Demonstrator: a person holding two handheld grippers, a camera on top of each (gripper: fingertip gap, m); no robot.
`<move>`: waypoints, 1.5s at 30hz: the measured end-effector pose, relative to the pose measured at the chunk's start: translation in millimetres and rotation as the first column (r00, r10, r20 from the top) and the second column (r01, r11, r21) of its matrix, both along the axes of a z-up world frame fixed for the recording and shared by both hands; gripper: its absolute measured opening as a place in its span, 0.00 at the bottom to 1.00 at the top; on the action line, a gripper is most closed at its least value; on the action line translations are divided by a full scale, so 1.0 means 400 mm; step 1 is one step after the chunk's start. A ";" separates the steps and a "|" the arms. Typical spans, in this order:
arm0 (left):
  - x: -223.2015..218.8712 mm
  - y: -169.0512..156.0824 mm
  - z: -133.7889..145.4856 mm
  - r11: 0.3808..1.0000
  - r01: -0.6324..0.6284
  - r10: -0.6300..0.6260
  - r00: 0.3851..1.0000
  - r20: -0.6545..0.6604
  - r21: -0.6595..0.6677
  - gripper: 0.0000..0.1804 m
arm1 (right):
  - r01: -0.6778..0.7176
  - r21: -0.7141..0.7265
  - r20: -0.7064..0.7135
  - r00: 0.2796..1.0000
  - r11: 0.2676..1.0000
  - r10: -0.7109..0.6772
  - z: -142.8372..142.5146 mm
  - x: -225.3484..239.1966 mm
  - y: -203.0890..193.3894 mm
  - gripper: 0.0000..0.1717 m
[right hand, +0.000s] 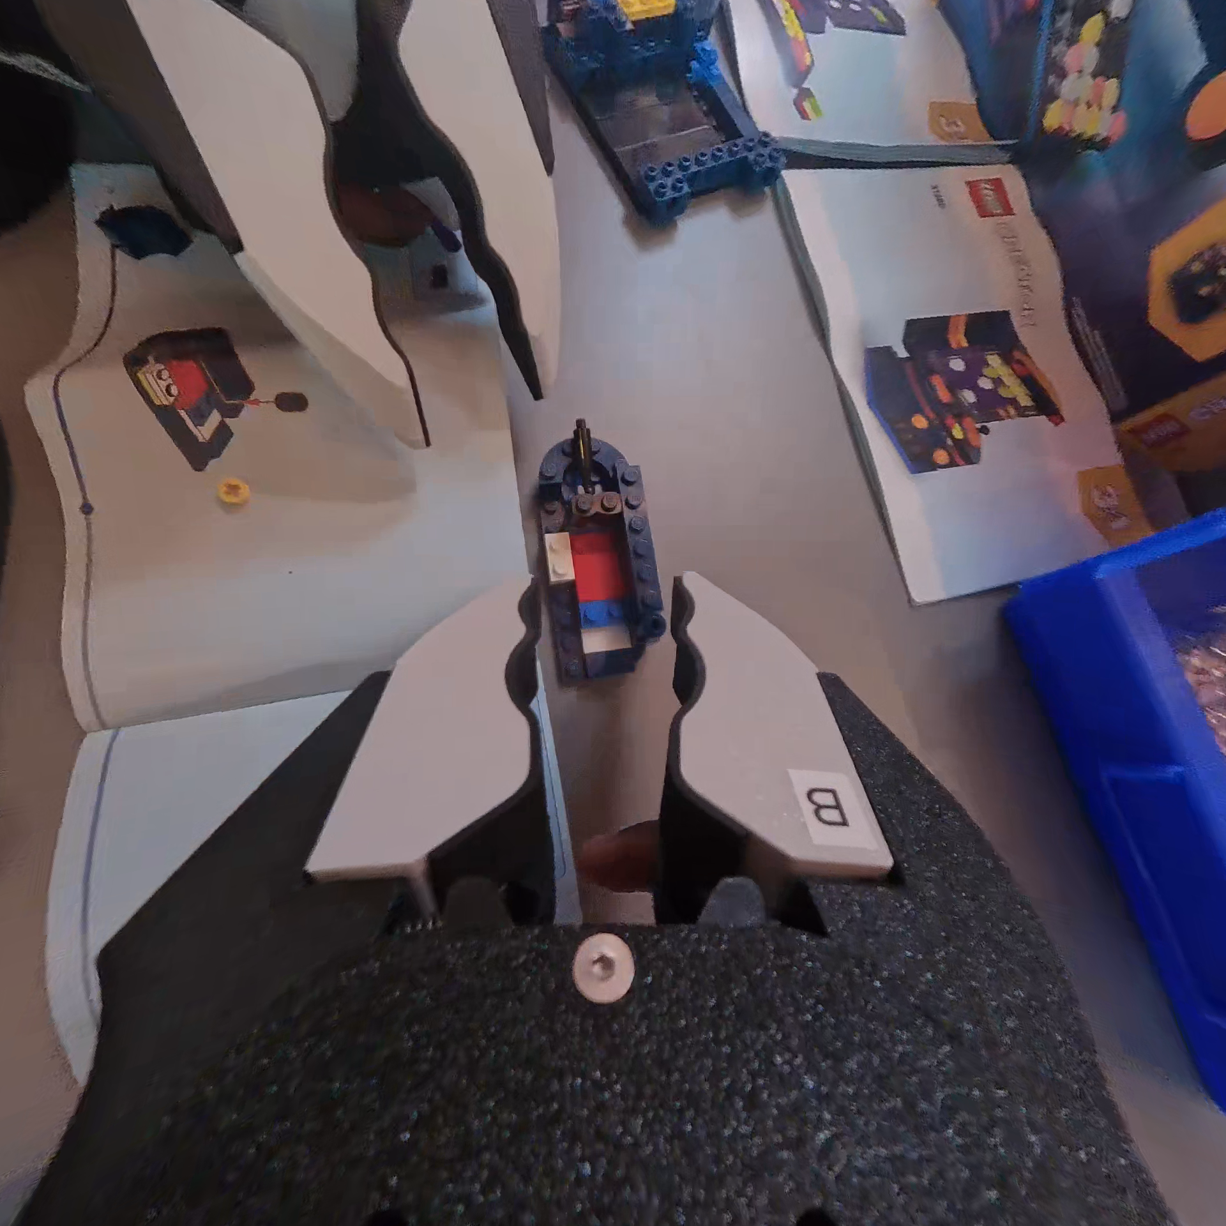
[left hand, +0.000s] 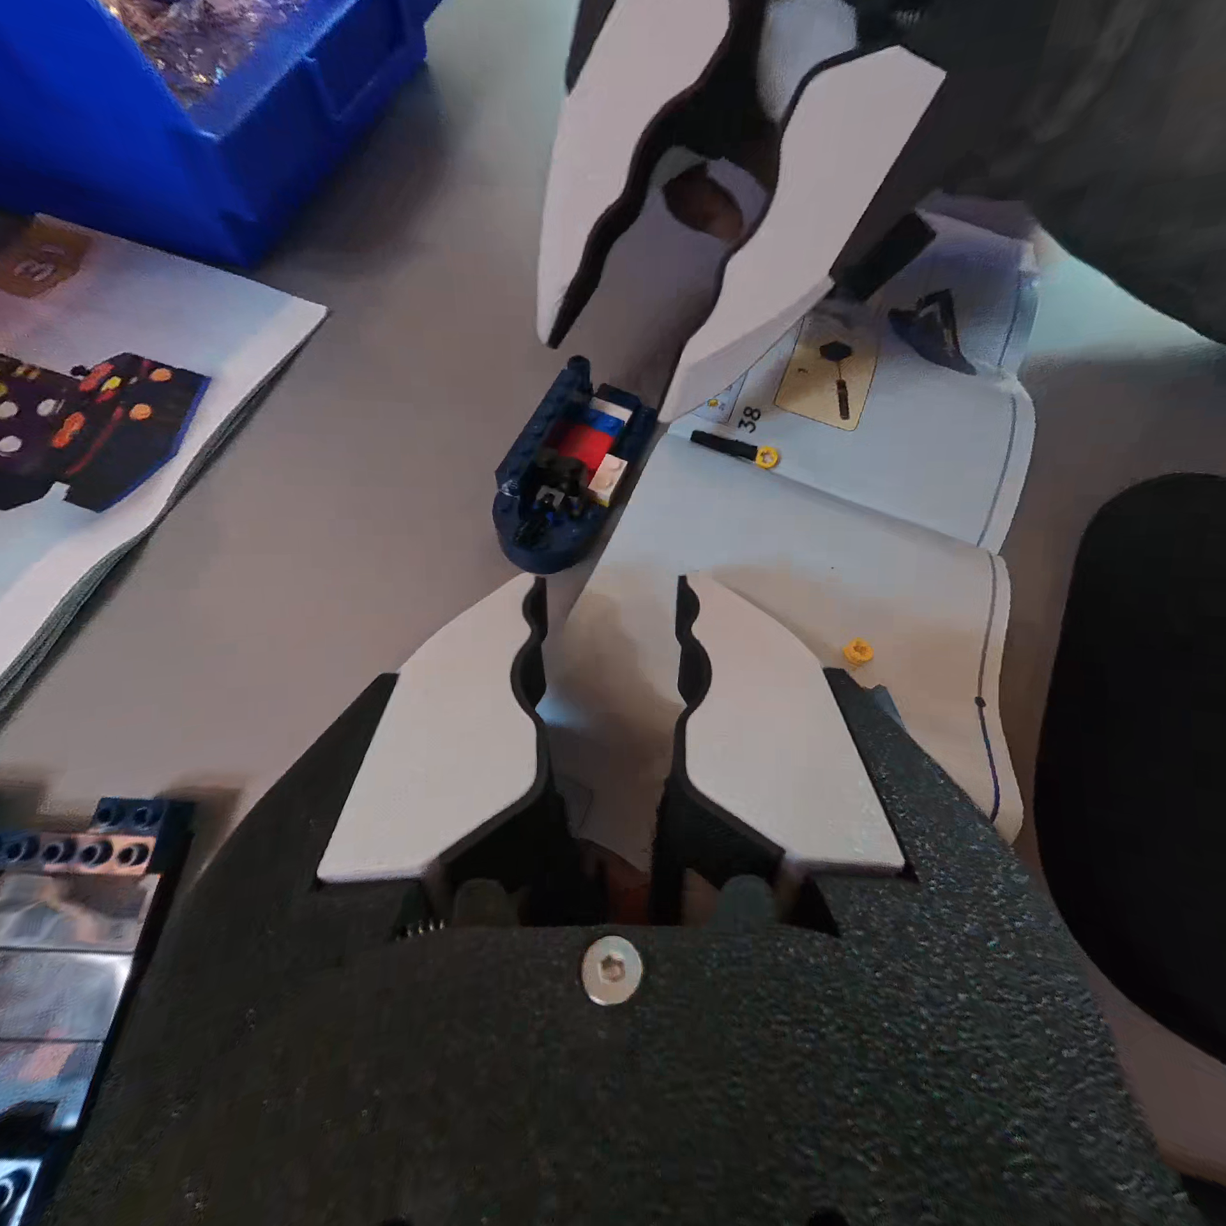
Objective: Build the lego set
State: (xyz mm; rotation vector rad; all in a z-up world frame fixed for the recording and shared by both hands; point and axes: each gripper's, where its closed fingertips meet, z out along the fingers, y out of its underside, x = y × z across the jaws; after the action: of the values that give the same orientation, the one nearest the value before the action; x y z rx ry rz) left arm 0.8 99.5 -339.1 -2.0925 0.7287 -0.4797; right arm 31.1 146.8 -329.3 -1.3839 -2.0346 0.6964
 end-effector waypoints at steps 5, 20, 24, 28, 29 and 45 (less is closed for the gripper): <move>0.002 0.005 -0.022 0.997 0.003 -0.004 1.000 -0.003 -0.077 0.32 | -0.024 -0.003 0.021 0.999 1.000 0.024 -0.044 -0.031 0.007 0.24; 0.026 0.008 -0.027 0.995 0.061 -0.063 0.998 -0.023 -0.076 0.45 | -0.033 -0.119 0.017 0.999 0.992 0.035 -0.044 -0.057 -0.010 0.27; 0.043 -0.017 -0.037 0.990 0.073 -0.075 0.997 -0.008 -0.124 0.53 | 0.012 -0.118 0.079 0.997 0.993 -0.003 -0.073 -0.051 -0.003 0.29; 0.066 -0.057 -0.035 0.984 0.120 -0.120 0.993 0.005 -0.129 0.55 | 0.001 -0.116 0.061 0.998 0.993 0.006 -0.072 -0.048 -0.013 0.27; 0.064 -0.053 -0.036 0.985 0.116 -0.117 0.993 -0.001 -0.127 0.54 | 0.002 -0.104 0.046 0.999 0.995 0.003 -0.070 -0.052 -0.009 0.24; 0.035 0.002 -0.012 0.997 0.038 -0.037 0.999 0.029 -0.061 0.54 | -0.009 -0.125 0.023 1.000 0.992 0.012 -0.072 -0.068 -0.023 0.21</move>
State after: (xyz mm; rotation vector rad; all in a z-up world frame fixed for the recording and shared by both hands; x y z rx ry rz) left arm 14.6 100.2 -344.0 -2.1286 0.7468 -0.5571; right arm 4.0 137.4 -358.0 -1.4587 -2.0480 0.8275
